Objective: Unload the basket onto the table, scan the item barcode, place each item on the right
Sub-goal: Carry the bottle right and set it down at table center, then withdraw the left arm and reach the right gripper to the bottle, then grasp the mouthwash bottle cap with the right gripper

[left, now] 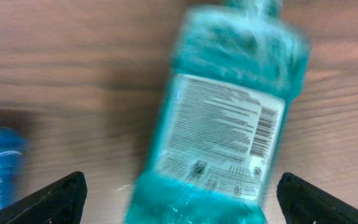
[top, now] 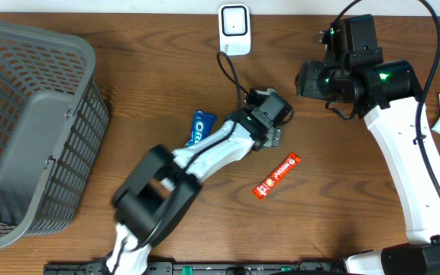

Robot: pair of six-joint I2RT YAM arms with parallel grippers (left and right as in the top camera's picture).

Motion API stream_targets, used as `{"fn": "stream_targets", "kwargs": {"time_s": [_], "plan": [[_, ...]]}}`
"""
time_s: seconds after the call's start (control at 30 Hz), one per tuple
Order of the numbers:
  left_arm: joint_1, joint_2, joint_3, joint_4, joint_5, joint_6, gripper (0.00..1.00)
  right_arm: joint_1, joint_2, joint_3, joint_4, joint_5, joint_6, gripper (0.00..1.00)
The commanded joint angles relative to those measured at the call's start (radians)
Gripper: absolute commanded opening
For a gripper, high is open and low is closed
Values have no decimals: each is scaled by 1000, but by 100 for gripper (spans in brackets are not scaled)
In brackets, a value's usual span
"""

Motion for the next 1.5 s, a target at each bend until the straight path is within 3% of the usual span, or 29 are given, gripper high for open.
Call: {"fn": "stream_targets", "kwargs": {"time_s": [0.0,0.1,0.2,0.27,0.3,0.43,0.53,0.63,0.7,0.8,0.9,1.03,1.13,1.37,1.47], "plan": [[7,-190,7,-41,-100,112,98,-4,-1,11,-8,1,52,86],[7,-325,7,-98,-100,178,98,-3,-1,11,-6,2,53,86],[8,-473,8,-140,-100,226,98,-3,0,10,5,13,59,76],[9,-571,9,-134,-106,266,98,-2,2,5,23,13,108,79],[12,-618,12,-121,-128,283,98,-2,5,-2,30,13,151,84],[41,-802,44,27,-293,383,98,-2,42,-34,31,-5,296,87],[101,-908,63,253,-381,515,98,10,115,-60,32,-45,335,88],[190,-959,67,431,-384,646,98,35,204,-63,32,-77,341,84],[248,-977,74,471,-384,732,98,56,253,-63,35,-80,341,83],[342,-978,101,438,-449,879,98,95,303,-63,66,-80,341,85],[420,-964,108,372,-546,989,98,118,317,-63,127,-80,373,93],[499,-946,99,180,-504,998,98,129,332,-63,165,-45,472,93],[533,-951,95,125,-427,908,98,126,357,-63,175,18,532,93],[624,-1036,89,-61,-63,775,98,101,446,-39,205,-5,550,92],[661,-1086,79,-89,6,722,98,95,472,-8,191,-14,550,93]]}}
